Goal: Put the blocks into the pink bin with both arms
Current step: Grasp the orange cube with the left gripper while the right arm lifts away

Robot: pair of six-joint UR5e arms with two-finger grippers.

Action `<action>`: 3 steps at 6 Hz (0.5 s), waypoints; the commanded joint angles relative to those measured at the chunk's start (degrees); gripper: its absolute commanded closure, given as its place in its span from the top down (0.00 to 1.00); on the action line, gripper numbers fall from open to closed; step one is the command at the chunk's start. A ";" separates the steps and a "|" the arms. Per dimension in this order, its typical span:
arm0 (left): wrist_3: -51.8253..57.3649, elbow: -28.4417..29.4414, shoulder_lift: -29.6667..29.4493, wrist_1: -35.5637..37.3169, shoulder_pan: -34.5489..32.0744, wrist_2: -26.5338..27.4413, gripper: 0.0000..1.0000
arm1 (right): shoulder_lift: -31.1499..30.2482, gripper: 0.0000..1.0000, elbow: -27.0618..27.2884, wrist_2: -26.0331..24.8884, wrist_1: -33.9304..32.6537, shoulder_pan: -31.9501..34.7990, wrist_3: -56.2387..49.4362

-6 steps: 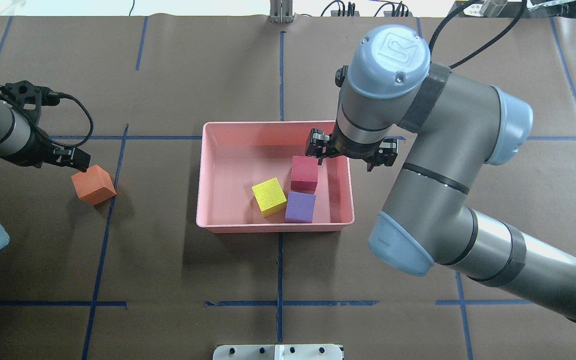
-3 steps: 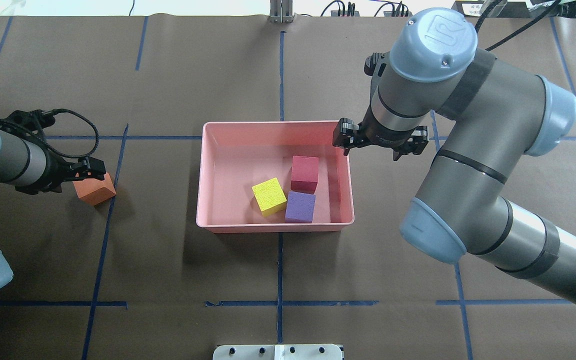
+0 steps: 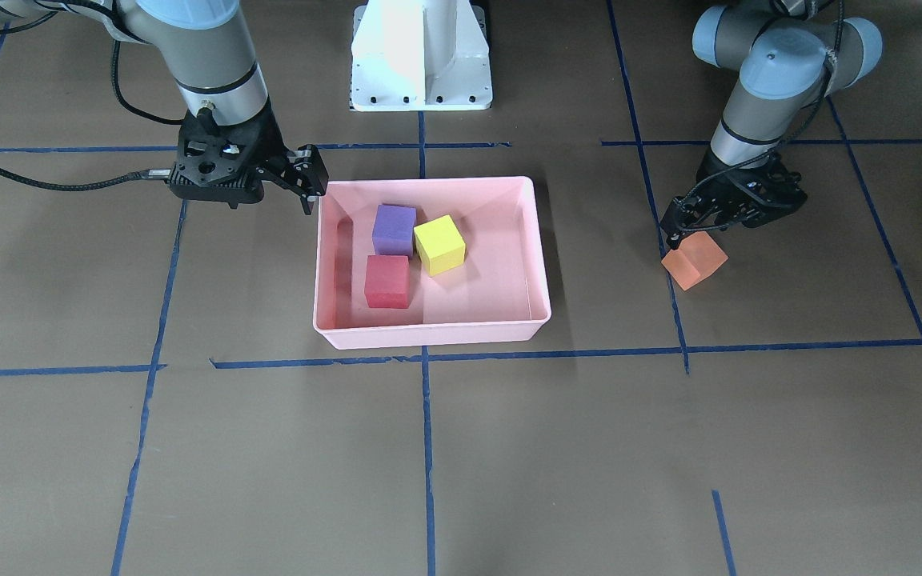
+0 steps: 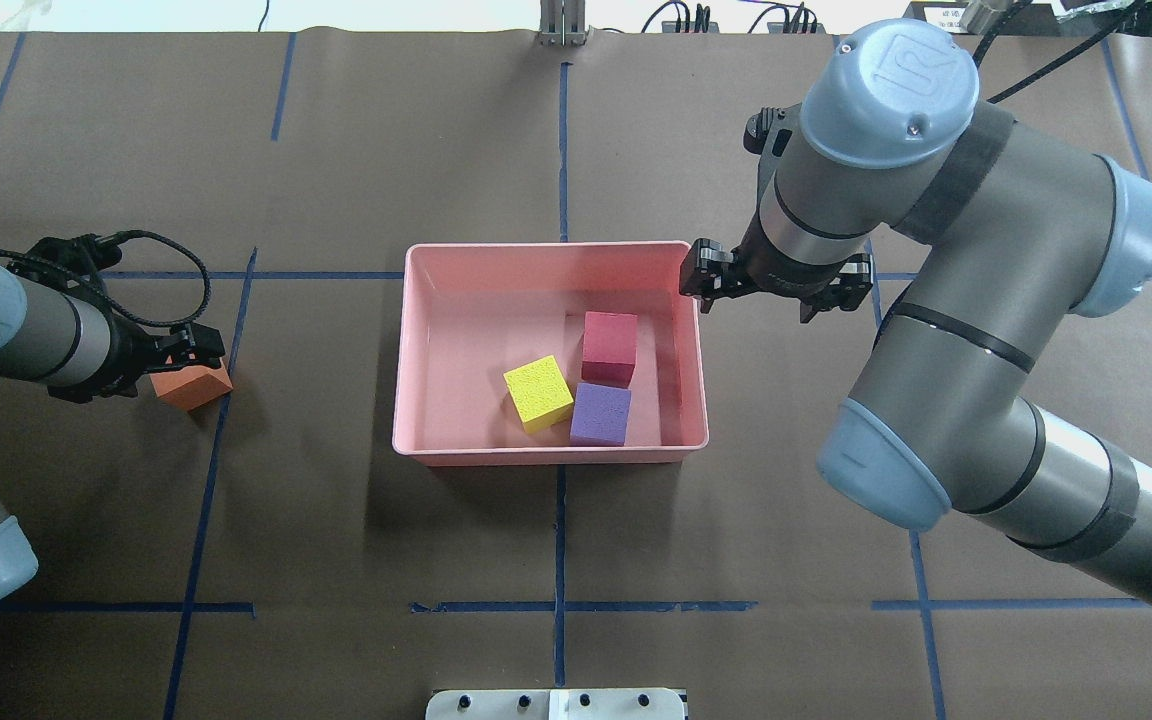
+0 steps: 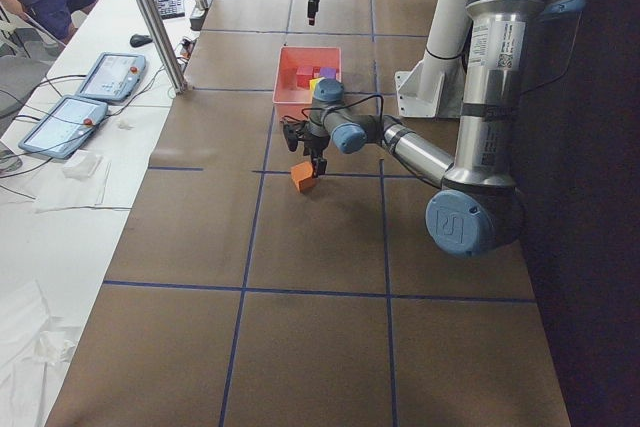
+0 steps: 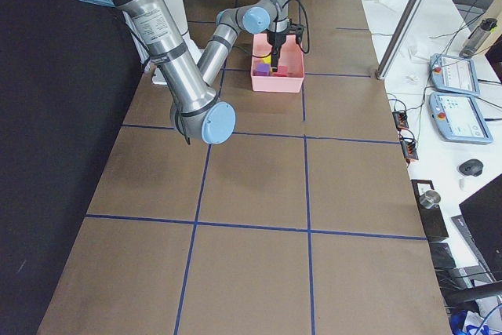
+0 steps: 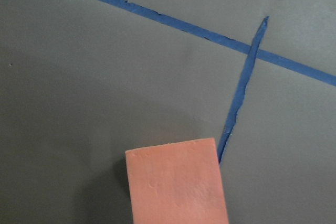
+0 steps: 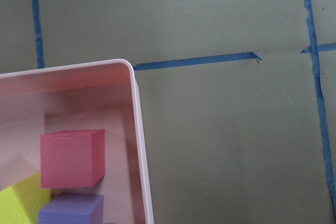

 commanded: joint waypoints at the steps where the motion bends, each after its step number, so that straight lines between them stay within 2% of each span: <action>1: 0.12 3.86 -2.59 -0.21 0.83 -0.05 1.00 | -0.11 1.00 0.22 -0.18 0.06 0.08 0.04; 2: 0.38 5.36 -2.78 -0.30 1.45 -0.05 1.00 | -0.11 1.00 0.40 -0.35 0.06 0.08 0.04; 3: 0.64 5.38 -2.61 -0.30 1.45 0.04 0.95 | -0.11 1.00 0.48 -0.53 0.06 0.08 0.04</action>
